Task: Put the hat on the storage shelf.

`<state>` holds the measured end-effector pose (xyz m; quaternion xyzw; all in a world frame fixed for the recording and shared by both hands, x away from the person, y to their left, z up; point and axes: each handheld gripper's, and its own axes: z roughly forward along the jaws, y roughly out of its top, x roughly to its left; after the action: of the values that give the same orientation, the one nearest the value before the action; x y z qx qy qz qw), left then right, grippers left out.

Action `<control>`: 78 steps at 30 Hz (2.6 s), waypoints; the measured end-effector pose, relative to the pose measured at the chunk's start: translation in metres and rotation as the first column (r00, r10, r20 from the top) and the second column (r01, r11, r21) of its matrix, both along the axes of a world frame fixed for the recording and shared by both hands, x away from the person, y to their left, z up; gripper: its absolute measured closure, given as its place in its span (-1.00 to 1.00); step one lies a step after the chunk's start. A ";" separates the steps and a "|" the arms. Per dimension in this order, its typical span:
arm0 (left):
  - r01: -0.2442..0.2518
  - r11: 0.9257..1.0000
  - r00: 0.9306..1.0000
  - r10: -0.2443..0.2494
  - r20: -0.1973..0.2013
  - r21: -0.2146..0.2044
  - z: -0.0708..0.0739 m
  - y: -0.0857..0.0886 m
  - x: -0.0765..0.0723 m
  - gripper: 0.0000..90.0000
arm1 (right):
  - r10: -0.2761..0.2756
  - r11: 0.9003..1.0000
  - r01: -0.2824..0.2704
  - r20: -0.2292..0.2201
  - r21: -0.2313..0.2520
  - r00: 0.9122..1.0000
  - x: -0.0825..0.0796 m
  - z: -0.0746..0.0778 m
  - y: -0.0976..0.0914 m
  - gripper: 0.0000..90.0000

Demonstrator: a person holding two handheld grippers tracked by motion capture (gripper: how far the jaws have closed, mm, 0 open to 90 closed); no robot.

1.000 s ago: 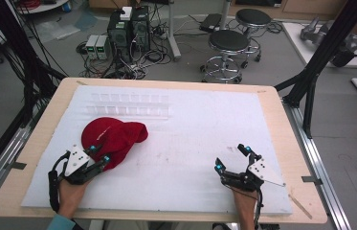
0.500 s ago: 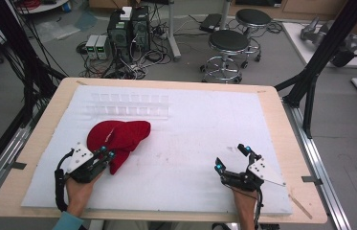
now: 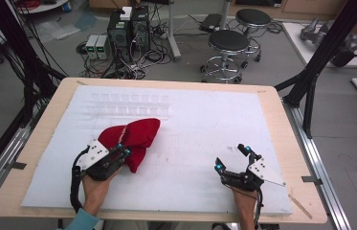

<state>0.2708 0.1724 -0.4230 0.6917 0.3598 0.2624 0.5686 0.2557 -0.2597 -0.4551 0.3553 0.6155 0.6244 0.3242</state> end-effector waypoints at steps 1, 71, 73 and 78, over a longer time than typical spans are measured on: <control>0.009 1.000 1.000 -0.009 -0.001 -0.002 0.001 -0.005 0.000 0.87 | 0.000 1.000 0.000 0.001 -0.002 1.000 0.000 0.000 0.000 -0.93; 0.195 0.980 0.973 -0.189 -0.129 0.039 0.012 -0.048 0.004 -0.74 | -0.001 1.000 0.001 -0.001 0.000 1.000 0.000 0.000 0.000 -0.93; 0.201 0.979 0.973 -0.194 -0.128 0.043 0.012 -0.048 0.004 -0.75 | -0.001 1.000 0.001 -0.001 0.001 1.000 -0.001 0.000 0.000 -0.93; 0.214 0.976 0.969 -0.207 -0.133 0.040 0.013 -0.044 0.005 -0.80 | -0.002 1.000 0.002 -0.002 -0.001 1.000 -0.001 0.000 0.000 -0.93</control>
<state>0.2756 0.1289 -0.4100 0.7565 0.3127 0.1652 0.5501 0.2551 -0.2594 -0.4551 0.3562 0.6157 0.6235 0.3244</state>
